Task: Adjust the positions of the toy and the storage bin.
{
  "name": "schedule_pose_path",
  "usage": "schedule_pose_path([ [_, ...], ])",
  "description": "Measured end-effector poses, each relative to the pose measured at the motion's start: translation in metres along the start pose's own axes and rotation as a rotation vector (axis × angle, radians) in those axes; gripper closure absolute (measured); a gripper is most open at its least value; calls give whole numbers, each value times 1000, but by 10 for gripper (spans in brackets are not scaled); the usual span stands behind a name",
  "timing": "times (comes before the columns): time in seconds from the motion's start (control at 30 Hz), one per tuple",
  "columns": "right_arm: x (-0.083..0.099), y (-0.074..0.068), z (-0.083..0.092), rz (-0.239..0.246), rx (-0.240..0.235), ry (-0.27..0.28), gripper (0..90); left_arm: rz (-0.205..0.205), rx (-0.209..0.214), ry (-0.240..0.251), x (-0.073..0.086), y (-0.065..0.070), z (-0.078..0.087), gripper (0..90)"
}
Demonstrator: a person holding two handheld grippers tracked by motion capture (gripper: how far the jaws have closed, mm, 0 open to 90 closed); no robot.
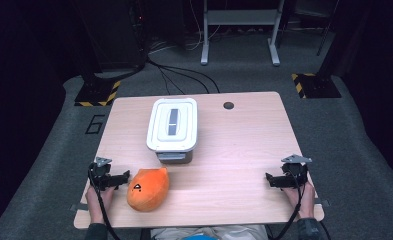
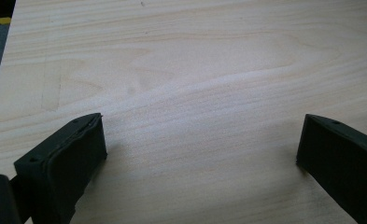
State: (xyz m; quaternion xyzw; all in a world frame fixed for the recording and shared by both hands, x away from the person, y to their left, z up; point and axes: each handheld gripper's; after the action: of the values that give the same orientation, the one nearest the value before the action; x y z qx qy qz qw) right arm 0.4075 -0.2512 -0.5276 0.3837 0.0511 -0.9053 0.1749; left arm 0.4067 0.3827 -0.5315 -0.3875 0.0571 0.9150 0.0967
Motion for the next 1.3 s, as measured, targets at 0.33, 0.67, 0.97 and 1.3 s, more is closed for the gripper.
schedule_pose_path([
  [0.33, -6, -8, 17, -23, -40, 38, 3, 6, -7, 0, 0, 1, 0, 12],
  [0.67, -21, -31, 35, 33, -107, 53, 6, 7, -10, 1, 0, 1, 0, 12],
  [0.97, -37, -53, 41, 74, -186, 58, 8, 6, -10, 2, 0, 1, 0, 13],
  [1.3, -52, -83, 39, 135, -264, 51, 11, 8, -10, 1, 1, 1, 1, 15],
])
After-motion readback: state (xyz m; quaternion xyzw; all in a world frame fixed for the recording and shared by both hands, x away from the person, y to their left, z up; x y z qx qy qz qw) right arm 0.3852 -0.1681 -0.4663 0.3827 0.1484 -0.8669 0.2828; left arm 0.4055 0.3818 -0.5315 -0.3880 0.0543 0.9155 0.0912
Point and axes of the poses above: each handheld gripper's, and its own axes: z roughly backward along the jaws, x roughly out of its underside, y roughly to its right, and after that the axes turned 2 degrees about x, right-handed
